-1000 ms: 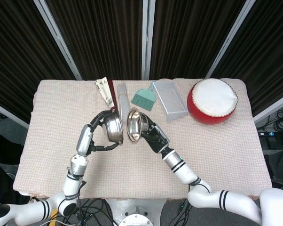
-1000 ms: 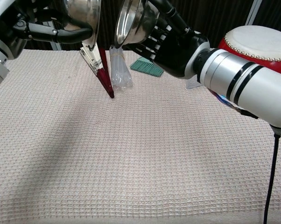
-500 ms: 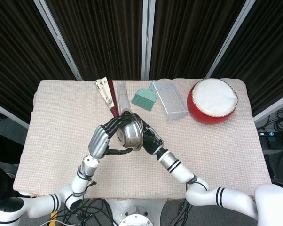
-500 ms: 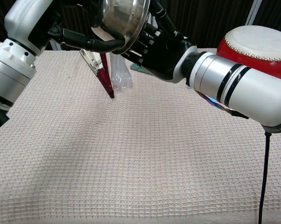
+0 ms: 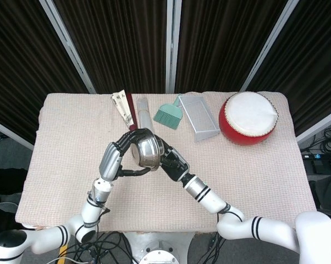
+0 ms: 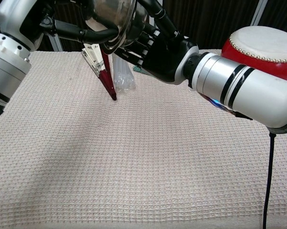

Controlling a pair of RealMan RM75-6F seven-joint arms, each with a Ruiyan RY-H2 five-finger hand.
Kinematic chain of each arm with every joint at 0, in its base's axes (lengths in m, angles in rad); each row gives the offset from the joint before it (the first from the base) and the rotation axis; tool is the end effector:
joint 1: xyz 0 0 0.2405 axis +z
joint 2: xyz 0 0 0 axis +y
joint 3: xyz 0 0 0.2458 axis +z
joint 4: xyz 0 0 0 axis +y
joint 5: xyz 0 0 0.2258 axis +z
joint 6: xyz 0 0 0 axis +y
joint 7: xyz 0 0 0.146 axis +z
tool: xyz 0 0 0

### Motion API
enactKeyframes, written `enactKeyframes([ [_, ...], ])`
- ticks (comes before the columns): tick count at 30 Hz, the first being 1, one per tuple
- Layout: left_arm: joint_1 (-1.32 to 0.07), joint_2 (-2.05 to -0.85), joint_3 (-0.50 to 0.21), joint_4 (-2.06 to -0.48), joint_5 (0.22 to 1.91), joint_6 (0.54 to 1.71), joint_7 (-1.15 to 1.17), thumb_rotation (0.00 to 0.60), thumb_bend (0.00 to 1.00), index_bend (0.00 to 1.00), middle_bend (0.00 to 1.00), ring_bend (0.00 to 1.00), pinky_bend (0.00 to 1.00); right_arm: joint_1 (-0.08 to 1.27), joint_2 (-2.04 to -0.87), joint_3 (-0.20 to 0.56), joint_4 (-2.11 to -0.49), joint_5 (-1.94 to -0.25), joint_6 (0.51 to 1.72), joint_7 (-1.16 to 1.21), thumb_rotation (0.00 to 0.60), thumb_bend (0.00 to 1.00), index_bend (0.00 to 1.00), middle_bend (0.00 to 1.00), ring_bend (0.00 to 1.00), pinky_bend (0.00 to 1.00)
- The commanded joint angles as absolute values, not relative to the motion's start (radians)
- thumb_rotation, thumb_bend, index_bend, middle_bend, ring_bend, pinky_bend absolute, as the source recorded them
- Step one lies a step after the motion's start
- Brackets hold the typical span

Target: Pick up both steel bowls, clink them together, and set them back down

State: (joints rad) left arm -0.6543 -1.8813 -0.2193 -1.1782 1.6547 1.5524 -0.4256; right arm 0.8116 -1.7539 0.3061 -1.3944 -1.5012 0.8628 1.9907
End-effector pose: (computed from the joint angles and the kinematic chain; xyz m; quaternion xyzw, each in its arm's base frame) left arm -0.0848 0.3032 -0.0283 -0.5215 -0.3701 -0.7381 0.2152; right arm -0.0309 -0.3235 -0.0779 -0.1038 0.8294 -0.4583 0.3022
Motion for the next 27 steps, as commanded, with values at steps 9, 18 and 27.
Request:
enactKeyframes([
  [9, -0.526, -1.732, -0.23, -1.272, 1.564, 1.631, -0.457, 0.6, 0.17, 0.38, 0.42, 0.39, 0.52, 0.615, -1.622, 0.214, -1.399, -1.458, 1.079, 1.699, 0.6, 0.19, 0.49, 0.43, 0.33, 0.43],
  [18, -0.478, -1.367, -0.019, -1.366, 1.46, 1.228, -0.132, 0.6, 0.17, 0.39, 0.45, 0.42, 0.56, 0.373, -1.45, 0.078, -1.61, -1.235, 1.339, 0.294, 0.6, 0.19, 0.49, 0.43, 0.34, 0.43],
  [27, -0.524, -1.294, 0.013, -1.491, 1.316, 0.969, 0.026, 0.6, 0.18, 0.42, 0.45, 0.42, 0.56, 0.291, -1.48, 0.047, -1.692, -1.058, 1.449, -0.23, 0.6, 0.19, 0.5, 0.4, 0.33, 0.4],
])
